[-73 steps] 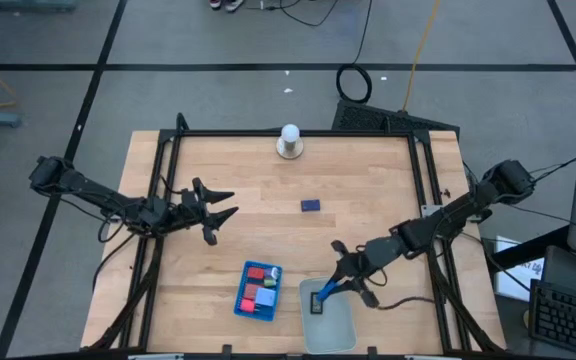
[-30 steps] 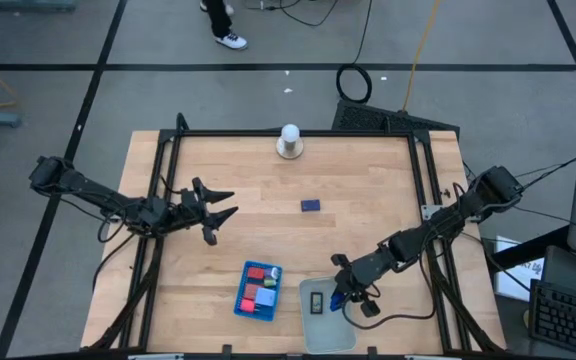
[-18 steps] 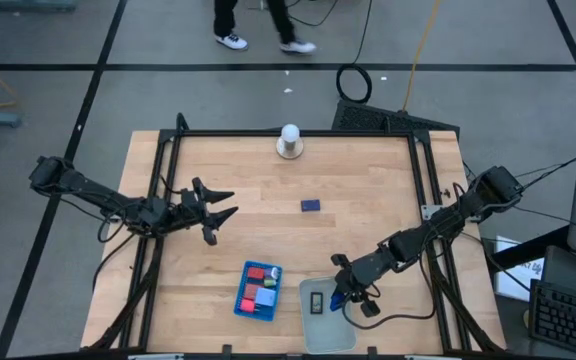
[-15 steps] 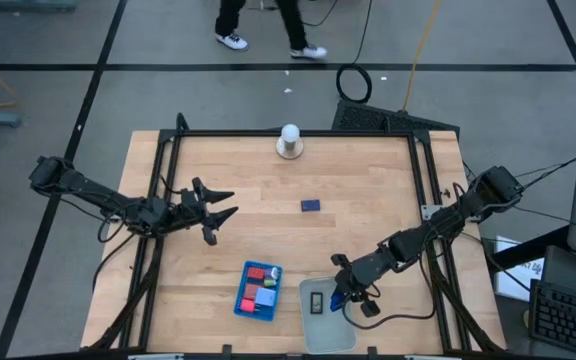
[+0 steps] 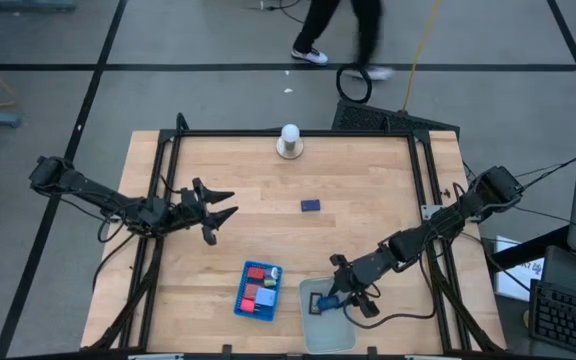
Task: Pick & Place Office items
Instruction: Put the blue digital timer into the gray bin
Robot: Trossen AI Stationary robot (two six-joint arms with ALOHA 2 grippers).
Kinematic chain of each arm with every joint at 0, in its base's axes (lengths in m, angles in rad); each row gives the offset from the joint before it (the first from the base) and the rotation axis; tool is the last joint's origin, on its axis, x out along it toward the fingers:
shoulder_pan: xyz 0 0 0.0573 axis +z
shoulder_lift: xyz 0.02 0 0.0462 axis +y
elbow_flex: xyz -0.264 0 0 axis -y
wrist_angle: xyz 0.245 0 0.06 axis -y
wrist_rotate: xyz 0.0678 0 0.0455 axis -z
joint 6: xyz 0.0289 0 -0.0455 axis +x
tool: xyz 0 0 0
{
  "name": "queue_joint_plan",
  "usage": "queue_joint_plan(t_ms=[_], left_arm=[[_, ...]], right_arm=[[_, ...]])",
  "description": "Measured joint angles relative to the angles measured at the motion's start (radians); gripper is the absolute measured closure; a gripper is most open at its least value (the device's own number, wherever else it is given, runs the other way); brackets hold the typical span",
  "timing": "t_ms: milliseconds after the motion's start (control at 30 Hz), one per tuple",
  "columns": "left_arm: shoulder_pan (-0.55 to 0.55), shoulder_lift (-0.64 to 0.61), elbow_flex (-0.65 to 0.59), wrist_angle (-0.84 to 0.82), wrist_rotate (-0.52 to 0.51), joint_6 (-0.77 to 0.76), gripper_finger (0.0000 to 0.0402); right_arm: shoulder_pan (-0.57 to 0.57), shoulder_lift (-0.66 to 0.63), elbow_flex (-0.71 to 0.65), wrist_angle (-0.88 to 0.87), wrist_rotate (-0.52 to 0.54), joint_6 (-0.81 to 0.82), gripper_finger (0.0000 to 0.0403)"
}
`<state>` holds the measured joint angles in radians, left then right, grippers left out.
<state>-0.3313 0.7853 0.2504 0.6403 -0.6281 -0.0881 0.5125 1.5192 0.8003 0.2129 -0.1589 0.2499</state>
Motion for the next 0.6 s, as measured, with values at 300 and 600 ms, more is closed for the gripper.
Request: queue_joint_plan(t_ms=[300,600], left_arm=[[0.0,0.0,0.0,0.0,0.049,-0.133,0.019],[0.0,0.0,0.0,-0.002,0.055,-0.125,0.019]], right_arm=[[-0.023,-0.071,-0.001,-0.029,-0.002,-0.003,0.0231],[-0.066,-0.277,-0.001,-0.171,0.061,-0.143,0.0238]])
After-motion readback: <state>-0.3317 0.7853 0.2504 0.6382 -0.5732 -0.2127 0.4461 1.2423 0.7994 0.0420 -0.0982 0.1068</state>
